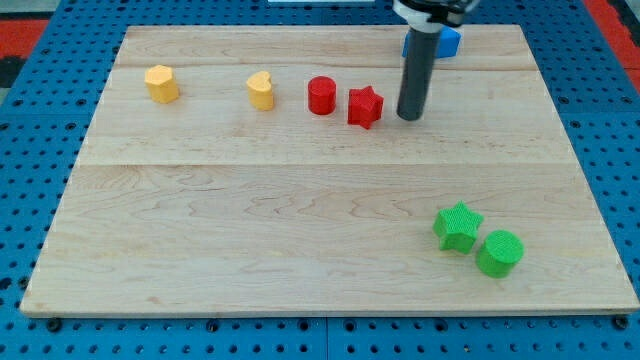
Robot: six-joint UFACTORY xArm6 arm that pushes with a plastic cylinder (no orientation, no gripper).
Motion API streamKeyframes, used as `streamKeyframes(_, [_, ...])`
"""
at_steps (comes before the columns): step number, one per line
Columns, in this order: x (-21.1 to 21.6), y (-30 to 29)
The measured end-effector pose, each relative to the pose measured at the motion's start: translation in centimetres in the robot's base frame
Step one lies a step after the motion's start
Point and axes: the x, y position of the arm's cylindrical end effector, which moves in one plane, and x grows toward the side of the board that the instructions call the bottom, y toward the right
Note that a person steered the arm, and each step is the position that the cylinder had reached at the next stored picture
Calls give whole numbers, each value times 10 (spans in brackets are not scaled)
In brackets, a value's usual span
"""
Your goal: Nudge the blue cube a bit towards blue triangle
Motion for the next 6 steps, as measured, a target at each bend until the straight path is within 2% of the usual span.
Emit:
streamKeyframes(1, [20, -39])
streamKeyframes(2, [-28, -63])
streamKeyframes(3, [-45, -51])
streamKeyframes(4, [-33, -24])
streamKeyframes(5, [-98, 21])
streamKeyframes(6, [-173, -46])
